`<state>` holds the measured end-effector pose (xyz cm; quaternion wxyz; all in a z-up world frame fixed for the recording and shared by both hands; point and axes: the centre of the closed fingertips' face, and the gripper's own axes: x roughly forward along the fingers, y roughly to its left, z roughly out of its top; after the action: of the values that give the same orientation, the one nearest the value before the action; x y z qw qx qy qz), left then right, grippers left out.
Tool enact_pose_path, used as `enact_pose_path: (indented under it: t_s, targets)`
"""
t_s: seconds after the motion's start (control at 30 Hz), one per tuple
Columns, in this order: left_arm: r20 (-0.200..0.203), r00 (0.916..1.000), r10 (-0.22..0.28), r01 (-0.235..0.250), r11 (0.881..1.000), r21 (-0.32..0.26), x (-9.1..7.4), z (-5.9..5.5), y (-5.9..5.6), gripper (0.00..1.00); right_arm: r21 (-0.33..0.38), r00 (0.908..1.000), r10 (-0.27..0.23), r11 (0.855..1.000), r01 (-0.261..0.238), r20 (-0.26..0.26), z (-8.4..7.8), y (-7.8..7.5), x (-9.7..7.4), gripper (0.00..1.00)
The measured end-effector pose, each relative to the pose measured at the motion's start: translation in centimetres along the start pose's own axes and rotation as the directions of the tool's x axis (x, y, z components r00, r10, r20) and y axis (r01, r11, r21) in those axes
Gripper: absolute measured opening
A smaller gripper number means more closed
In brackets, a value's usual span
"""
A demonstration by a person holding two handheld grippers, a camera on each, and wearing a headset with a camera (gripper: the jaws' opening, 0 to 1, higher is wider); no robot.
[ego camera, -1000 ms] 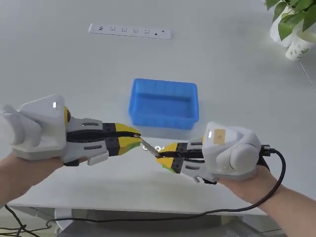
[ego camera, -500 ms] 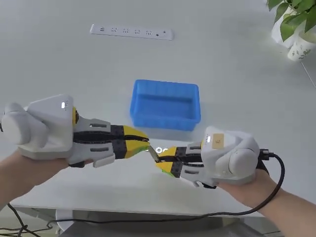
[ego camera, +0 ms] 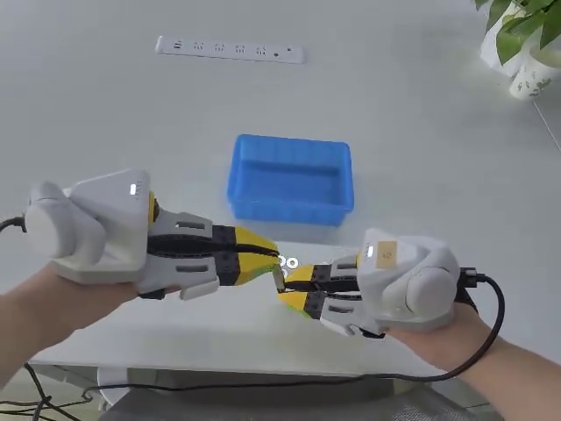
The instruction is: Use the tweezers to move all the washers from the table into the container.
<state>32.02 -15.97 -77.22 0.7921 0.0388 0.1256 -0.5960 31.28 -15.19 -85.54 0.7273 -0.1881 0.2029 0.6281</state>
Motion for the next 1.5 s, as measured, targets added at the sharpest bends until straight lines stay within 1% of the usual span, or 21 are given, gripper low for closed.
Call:
enact_pose_path:
  t_s: [0.13,0.23,0.37,0.57,0.83,0.9,1.0,1.03,1.13,1.17,1.23,1.27,1.4,1.5]
  targets:
    - [0.001,1.0000,-0.005,0.005,1.000,0.000,0.3,0.1,-0.1,0.06,-0.006,1.0000,0.004,1.000,-0.004,-0.002,0.0,0.0,-0.1,0.07]
    - [0.003,0.9999,-0.015,0.015,1.000,0.004,0.7,0.3,-0.3,0.05,-0.034,0.9999,0.007,0.999,-0.008,-0.015,-0.1,0.1,-0.3,0.08]
    - [0.004,0.9998,-0.018,0.018,1.000,0.007,1.1,0.4,-0.5,0.04,-0.043,0.9997,0.008,0.999,-0.009,-0.021,-0.2,0.1,-0.4,0.08]
    - [-0.001,0.9999,-0.015,0.015,1.000,0.008,1.0,0.4,-0.6,0.04,-0.075,0.9996,0.004,0.997,-0.006,-0.029,-0.2,0.4,-0.6,0.11]
    - [-0.012,0.9995,-0.029,0.029,1.000,0.009,1.1,0.4,-1.2,0.04,-0.111,0.9994,0.001,0.994,-0.005,-0.035,-0.2,0.5,-0.7,0.11]
    - [-0.018,0.9992,-0.036,0.036,0.999,0.018,1.2,0.4,-1.5,0.04,-0.117,0.9993,0.003,0.993,-0.007,-0.036,-0.2,0.5,-0.7,0.11]
    - [-0.025,0.9989,-0.039,0.040,0.999,0.029,1.3,0.4,-1.5,0.04,-0.123,0.9993,0.003,0.992,-0.007,-0.037,-0.2,0.5,-0.6,0.12]
    - [-0.025,0.9989,-0.040,0.041,0.999,0.028,1.3,0.4,-1.4,0.04,-0.127,0.9993,0.002,0.992,-0.007,-0.038,-0.2,0.5,-0.6,0.12]
    - [-0.031,0.9985,-0.046,0.047,0.998,0.039,1.3,0.4,-1.4,0.04,-0.133,0.9990,-0.016,0.991,0.011,-0.041,0.0,0.2,-0.5,0.20]
    - [-0.033,0.9983,-0.049,0.050,0.998,0.040,1.3,0.4,-1.4,0.04,-0.132,0.9992,-0.016,0.991,0.011,-0.036,0.1,0.1,-0.5,0.20]
    - [-0.040,0.9977,-0.056,0.058,0.997,0.049,1.4,0.4,-1.5,0.04,-0.130,0.9998,-0.002,0.991,-0.001,-0.022,0.4,0.3,-0.5,0.18]
    - [-0.042,0.9975,-0.058,0.060,0.997,0.049,1.5,0.4,-1.6,0.04,-0.139,0.9995,0.016,0.990,-0.020,-0.026,0.4,0.5,-0.4,0.13]
    - [-0.052,0.9965,-0.066,0.069,0.996,0.060,1.5,0.4,-1.6,0.04,-0.145,0.9994,0.020,0.989,-0.024,-0.029,0.4,0.5,-0.3,0.12]
    - [-0.056,0.9959,-0.071,0.074,0.995,0.061,1.5,0.4,-1.5,0.04,-0.152,0.9994,0.014,0.988,-0.019,-0.031,0.4,0.4,-0.3,0.11]
